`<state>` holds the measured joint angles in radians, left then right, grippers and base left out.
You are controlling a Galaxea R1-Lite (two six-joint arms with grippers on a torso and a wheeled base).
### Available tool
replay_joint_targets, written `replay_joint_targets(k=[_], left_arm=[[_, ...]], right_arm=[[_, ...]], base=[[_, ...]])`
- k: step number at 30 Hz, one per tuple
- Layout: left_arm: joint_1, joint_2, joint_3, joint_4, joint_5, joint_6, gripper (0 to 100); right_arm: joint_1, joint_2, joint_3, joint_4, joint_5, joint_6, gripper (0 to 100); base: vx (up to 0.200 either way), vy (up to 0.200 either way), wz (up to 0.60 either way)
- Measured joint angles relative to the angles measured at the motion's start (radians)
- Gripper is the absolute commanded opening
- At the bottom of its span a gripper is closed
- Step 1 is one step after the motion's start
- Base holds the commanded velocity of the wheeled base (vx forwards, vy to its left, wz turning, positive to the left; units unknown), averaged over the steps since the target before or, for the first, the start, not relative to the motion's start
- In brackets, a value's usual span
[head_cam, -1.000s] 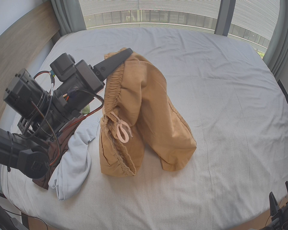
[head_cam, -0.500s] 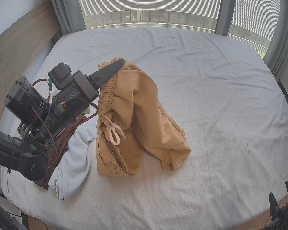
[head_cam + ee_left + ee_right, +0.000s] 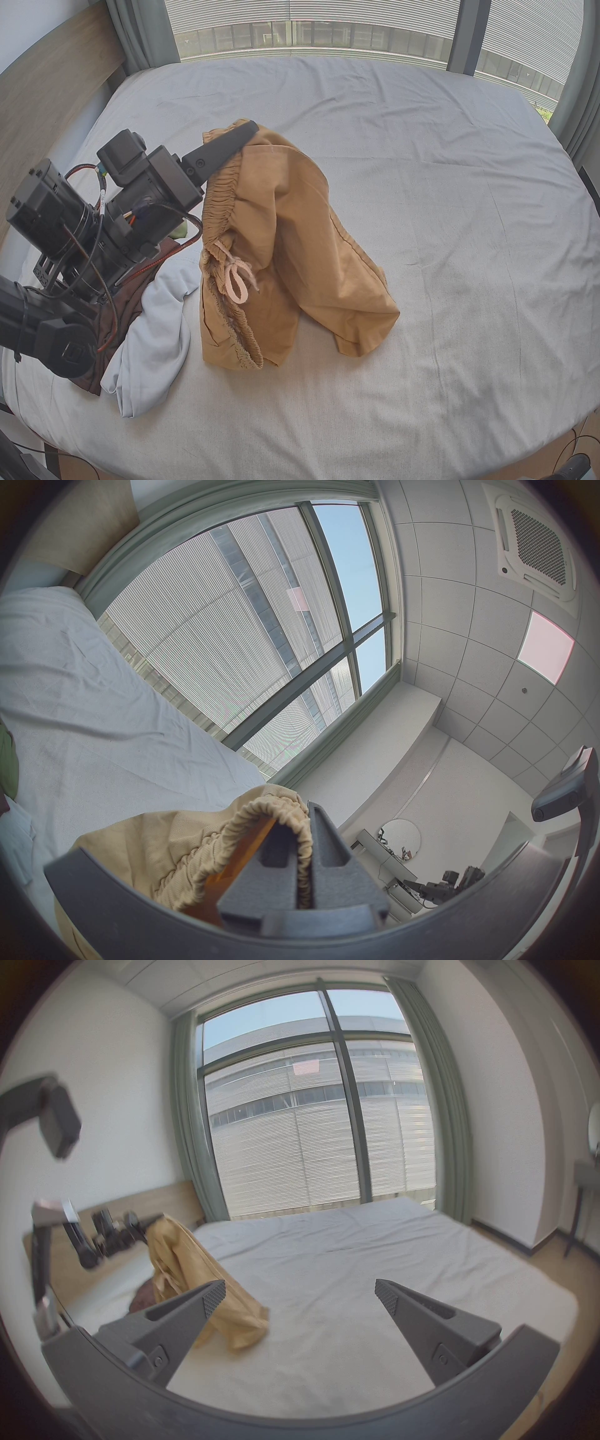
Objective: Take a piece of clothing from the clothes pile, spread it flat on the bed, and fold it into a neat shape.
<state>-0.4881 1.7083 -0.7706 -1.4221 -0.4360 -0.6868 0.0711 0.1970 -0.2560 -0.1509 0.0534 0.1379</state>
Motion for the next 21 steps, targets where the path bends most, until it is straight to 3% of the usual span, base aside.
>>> replay_joint_targets(k=[9, 21], left_arm=[[0.008, -0.003, 0.000, 0.000, 0.000, 0.000, 0], [0.032, 0.005, 0.016, -0.001, -0.001, 0.001, 0]], right_arm=[[0.182, 0.413, -0.149, -0.159, 0.120, 0.252, 100], [0.235, 0.931, -0.166, -0.591, 0.252, 0.376, 100]], base=[[0.000, 0.000, 0.00], [0.000, 0.000, 0.00]])
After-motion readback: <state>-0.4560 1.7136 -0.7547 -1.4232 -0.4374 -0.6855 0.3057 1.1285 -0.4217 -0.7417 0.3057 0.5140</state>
